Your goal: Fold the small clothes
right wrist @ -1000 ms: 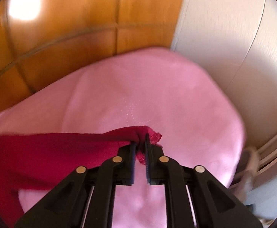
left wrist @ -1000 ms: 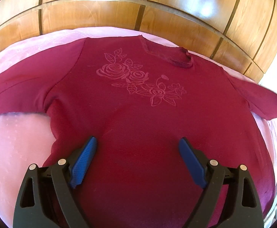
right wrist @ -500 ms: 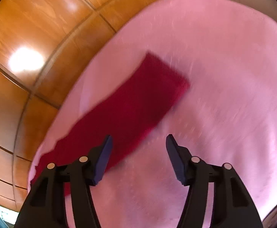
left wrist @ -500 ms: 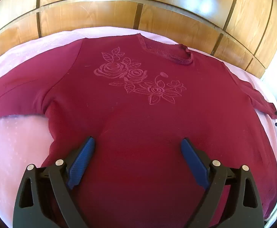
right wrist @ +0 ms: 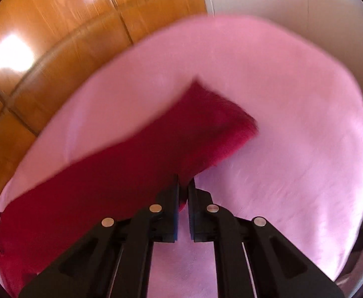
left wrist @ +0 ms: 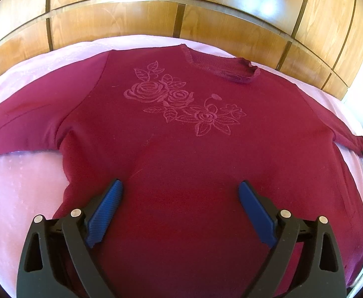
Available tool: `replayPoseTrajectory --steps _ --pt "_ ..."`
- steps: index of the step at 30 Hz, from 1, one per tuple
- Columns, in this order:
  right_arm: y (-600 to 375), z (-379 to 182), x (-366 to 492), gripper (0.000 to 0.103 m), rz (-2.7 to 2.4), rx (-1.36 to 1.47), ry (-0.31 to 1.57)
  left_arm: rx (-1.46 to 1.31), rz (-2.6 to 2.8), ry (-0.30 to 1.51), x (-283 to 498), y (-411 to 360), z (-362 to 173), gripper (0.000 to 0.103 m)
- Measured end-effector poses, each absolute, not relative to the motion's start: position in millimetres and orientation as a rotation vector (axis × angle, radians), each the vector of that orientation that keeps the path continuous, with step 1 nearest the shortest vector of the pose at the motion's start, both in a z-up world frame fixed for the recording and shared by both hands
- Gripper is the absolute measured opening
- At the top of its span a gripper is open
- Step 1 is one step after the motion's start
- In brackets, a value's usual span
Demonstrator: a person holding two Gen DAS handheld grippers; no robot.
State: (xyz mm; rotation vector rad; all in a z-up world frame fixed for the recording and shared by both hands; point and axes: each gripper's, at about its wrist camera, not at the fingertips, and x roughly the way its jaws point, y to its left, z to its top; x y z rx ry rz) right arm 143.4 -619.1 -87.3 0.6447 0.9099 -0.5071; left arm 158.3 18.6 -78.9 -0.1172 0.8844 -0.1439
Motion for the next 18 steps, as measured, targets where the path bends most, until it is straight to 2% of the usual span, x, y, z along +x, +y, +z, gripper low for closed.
replayPoseTrajectory --steps 1,2,3,5,10,15,18 --pt "-617.4 -86.0 141.5 0.013 -0.500 0.674 0.891 -0.120 -0.151 0.888 159.0 19.4 -78.6 0.094" --pt "-615.8 -84.0 138.4 0.023 -0.490 0.722 0.878 -0.122 -0.153 0.892 158.7 20.0 -77.7 0.094" --pt "-612.9 -81.6 134.0 0.041 -0.479 0.748 0.873 -0.122 -0.153 0.897 157.2 20.5 -76.5 0.094" --pt "-598.9 -68.6 122.4 0.060 -0.458 0.729 0.869 -0.109 -0.163 0.912 153.0 21.7 -70.5 0.094" --pt "-528.7 -36.0 70.7 0.057 -0.132 0.585 0.934 -0.160 -0.182 0.903 118.3 47.7 -53.7 0.093" --pt "-433.2 -33.4 9.7 0.047 0.184 0.516 1.037 -0.186 -0.153 0.882 70.1 89.5 -40.7 0.093" --pt "-383.1 -44.8 -22.3 0.042 0.298 0.498 1.104 -0.194 -0.155 0.916 47.5 105.6 -45.4 0.083"
